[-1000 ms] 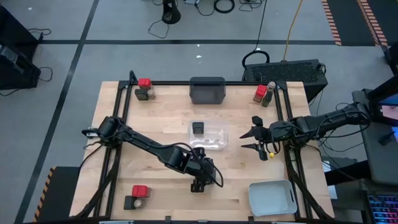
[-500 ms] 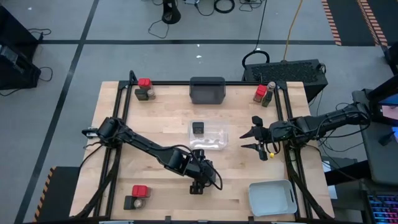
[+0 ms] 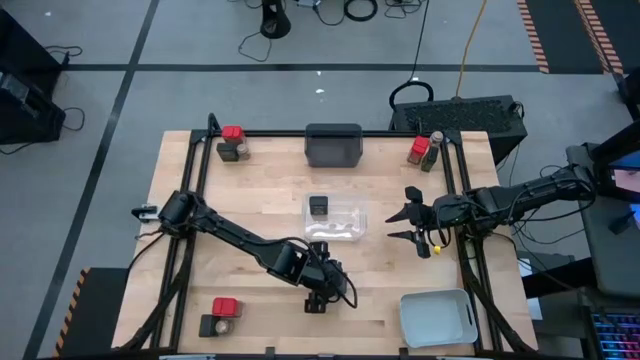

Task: Sort spices by type
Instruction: Put the green seasoning bottle into the transparent bin

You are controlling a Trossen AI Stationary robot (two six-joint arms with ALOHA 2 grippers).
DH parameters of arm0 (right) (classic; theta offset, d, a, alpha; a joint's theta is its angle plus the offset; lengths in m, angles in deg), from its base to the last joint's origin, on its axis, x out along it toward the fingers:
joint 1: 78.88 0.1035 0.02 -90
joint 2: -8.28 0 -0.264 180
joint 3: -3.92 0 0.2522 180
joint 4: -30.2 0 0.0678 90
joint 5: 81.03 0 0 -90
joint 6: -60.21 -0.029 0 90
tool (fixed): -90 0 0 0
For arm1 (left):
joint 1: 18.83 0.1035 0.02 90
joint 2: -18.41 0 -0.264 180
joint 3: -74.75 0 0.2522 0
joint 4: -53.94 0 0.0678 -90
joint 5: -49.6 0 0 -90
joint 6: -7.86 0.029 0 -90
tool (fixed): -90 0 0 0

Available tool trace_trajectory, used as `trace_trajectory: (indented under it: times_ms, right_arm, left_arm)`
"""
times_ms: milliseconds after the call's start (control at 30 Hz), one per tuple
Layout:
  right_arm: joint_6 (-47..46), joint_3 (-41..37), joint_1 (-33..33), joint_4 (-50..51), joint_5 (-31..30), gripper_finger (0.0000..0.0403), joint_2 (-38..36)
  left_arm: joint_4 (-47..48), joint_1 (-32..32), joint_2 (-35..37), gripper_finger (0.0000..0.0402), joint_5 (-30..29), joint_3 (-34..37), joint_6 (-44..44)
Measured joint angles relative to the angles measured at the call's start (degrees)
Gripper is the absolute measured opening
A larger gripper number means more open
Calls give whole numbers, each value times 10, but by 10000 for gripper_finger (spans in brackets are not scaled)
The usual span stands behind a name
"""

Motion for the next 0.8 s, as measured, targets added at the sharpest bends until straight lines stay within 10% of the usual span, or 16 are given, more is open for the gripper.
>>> trace_trajectory:
  times_ms: [800]
  right_arm:
    - [0, 0, 0, 0, -1, 157, 0]
  left_arm:
    - [-3, 3, -5, 325, 10, -1, 9]
